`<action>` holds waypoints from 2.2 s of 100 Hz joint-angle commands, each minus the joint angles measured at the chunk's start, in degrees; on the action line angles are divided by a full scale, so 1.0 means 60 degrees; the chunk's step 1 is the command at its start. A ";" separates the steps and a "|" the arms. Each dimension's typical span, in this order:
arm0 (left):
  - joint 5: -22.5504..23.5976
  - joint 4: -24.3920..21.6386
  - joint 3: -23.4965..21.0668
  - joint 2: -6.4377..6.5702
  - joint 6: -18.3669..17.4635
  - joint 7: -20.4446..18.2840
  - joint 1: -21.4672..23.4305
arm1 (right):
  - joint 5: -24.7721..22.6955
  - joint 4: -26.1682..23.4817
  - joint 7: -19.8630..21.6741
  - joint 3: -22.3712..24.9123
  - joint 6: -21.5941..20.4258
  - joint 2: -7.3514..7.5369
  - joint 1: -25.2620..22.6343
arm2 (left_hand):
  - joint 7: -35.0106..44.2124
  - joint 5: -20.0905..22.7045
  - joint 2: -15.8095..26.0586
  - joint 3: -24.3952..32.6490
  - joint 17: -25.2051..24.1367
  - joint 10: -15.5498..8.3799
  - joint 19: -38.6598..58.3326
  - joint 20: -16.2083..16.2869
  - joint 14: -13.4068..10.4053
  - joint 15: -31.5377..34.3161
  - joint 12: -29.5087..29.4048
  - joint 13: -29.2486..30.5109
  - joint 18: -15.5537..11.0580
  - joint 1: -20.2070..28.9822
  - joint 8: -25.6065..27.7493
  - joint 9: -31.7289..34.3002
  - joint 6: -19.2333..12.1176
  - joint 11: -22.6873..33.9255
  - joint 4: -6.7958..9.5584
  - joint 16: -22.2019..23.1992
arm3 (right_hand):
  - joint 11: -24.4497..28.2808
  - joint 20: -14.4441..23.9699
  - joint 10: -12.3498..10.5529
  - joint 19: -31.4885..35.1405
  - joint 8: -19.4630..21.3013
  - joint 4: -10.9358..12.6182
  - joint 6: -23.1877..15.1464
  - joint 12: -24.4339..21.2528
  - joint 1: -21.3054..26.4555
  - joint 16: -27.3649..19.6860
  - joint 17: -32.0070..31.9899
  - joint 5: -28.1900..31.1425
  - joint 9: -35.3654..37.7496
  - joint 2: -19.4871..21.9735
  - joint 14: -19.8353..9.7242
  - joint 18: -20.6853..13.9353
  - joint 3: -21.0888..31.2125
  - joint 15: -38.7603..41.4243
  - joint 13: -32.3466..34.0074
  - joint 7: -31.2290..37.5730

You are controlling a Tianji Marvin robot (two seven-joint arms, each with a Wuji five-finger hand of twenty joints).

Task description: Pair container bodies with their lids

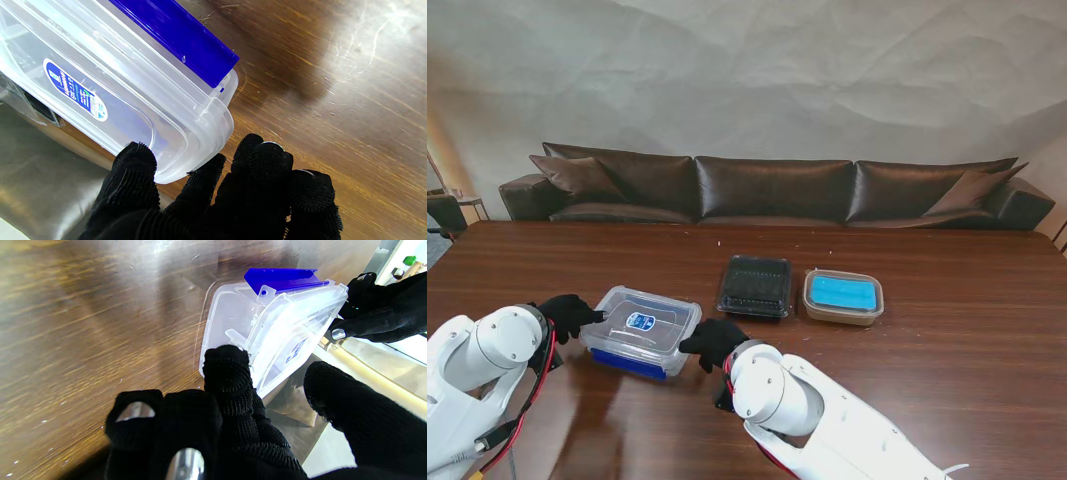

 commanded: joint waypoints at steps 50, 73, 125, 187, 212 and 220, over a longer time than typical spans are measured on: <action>0.0107 0.0775 0.0574 0.0040 -0.0309 -0.0669 -0.0849 | 0.0279 -0.0071 0.0070 0.0063 -0.0072 -0.0054 -0.0567 | 0.0351 0.0202 0.0365 -0.0127 -0.0771 0.0100 -0.0615 0.0151 0.0561 -0.1045 0.0032 -0.0689 -0.0038 0.0165 0.0102 0.0171 -0.1113 -0.0214 0.0251 -0.0195 | -0.0079 0.0076 0.0546 0.1598 -0.0060 0.0151 -0.0855 -0.0113 -0.0392 -0.0094 0.3713 0.0122 0.0842 0.0250 -0.1166 0.0189 -0.0015 0.0687 0.0043 -0.0225; 0.0209 0.1065 0.0871 0.0057 -0.0455 -0.0762 -0.1301 | 0.0311 -0.0322 0.0067 0.0095 -0.0216 0.0016 -0.0863 | 0.0296 0.0019 0.0334 -0.0125 -0.1956 0.0009 -0.1630 -0.0855 0.0903 -0.3762 -0.0625 -0.1811 -0.0177 0.0161 0.0090 -0.0006 -0.1290 -0.0670 0.0251 -0.1374 | -0.0106 0.0074 0.0562 0.1591 -0.0043 0.0156 -0.0859 -0.0126 -0.0396 -0.0100 0.3711 0.0200 0.0839 0.0261 -0.1117 0.0199 -0.0018 0.0687 0.0042 -0.0180; 0.0564 0.1420 0.1216 0.0089 -0.0882 -0.0924 -0.1877 | 0.0171 -0.0715 0.0111 0.0185 -0.0429 0.0181 -0.1242 | 0.0262 -0.0144 0.0267 -0.0121 -0.2812 -0.0115 -0.2178 -0.1810 0.0916 -0.5722 -0.0796 -0.2548 -0.0375 0.0181 0.0066 -0.0138 -0.1502 -0.0776 0.0245 -0.2320 | -0.0135 0.0067 0.0581 0.1559 -0.0033 0.0157 -0.0814 -0.0144 -0.0391 -0.0106 0.3703 0.0263 0.0848 0.0244 -0.1094 0.0274 -0.0024 0.0691 0.0041 -0.0145; 0.0936 0.1611 0.1235 0.0173 -0.1208 -0.1321 -0.2132 | -0.0610 -0.0778 -0.0091 0.0480 -0.0092 0.0234 -0.0945 | 0.0194 -0.0334 0.0243 -0.0124 -0.2947 -0.0154 -0.2323 -0.2197 0.0845 -0.6250 -0.0995 -0.2677 -0.0437 0.0207 -0.0004 -0.0221 -0.1809 -0.0848 0.0233 -0.2584 | -0.0141 0.0077 0.0553 0.1568 0.0050 0.0146 -0.0805 -0.0195 -0.0425 -0.0110 0.3706 0.0661 0.0944 0.0120 -0.1095 0.0278 -0.0007 0.0687 0.0040 0.0078; 0.0952 0.1702 0.1349 0.0189 -0.1249 -0.1410 -0.2257 | -0.1010 -0.0617 -0.0396 0.0580 0.0041 0.0169 -0.0791 | 0.0180 -0.0378 0.0239 -0.0131 -0.2963 -0.0159 -0.2329 -0.2229 0.0827 -0.6256 -0.1008 -0.2685 -0.0454 0.0201 -0.0032 -0.0220 -0.1841 -0.0838 0.0231 -0.2573 | -0.0211 0.0093 0.0583 0.1591 0.0082 0.0140 -0.0835 -0.0248 -0.0444 -0.0117 0.3706 0.0731 0.1000 0.0029 -0.1107 0.0273 0.0048 0.0663 0.0041 0.0173; 0.1011 0.1717 0.1354 0.0196 -0.1279 -0.1443 -0.2281 | -0.0966 -0.0473 -0.0418 0.0561 0.0033 0.0126 -0.0653 | 0.0176 -0.0394 0.0247 -0.0127 -0.2964 -0.0174 -0.2326 -0.2235 0.0813 -0.6254 -0.1010 -0.2683 -0.0454 0.0203 -0.0040 -0.0226 -0.1866 -0.0835 0.0233 -0.2570 | -0.0265 0.0095 0.0606 0.1590 0.0024 0.0130 -0.0871 -0.0265 -0.0447 -0.0122 0.3706 0.0373 0.0915 0.0044 -0.1103 0.0274 0.0025 0.0648 0.0040 0.0008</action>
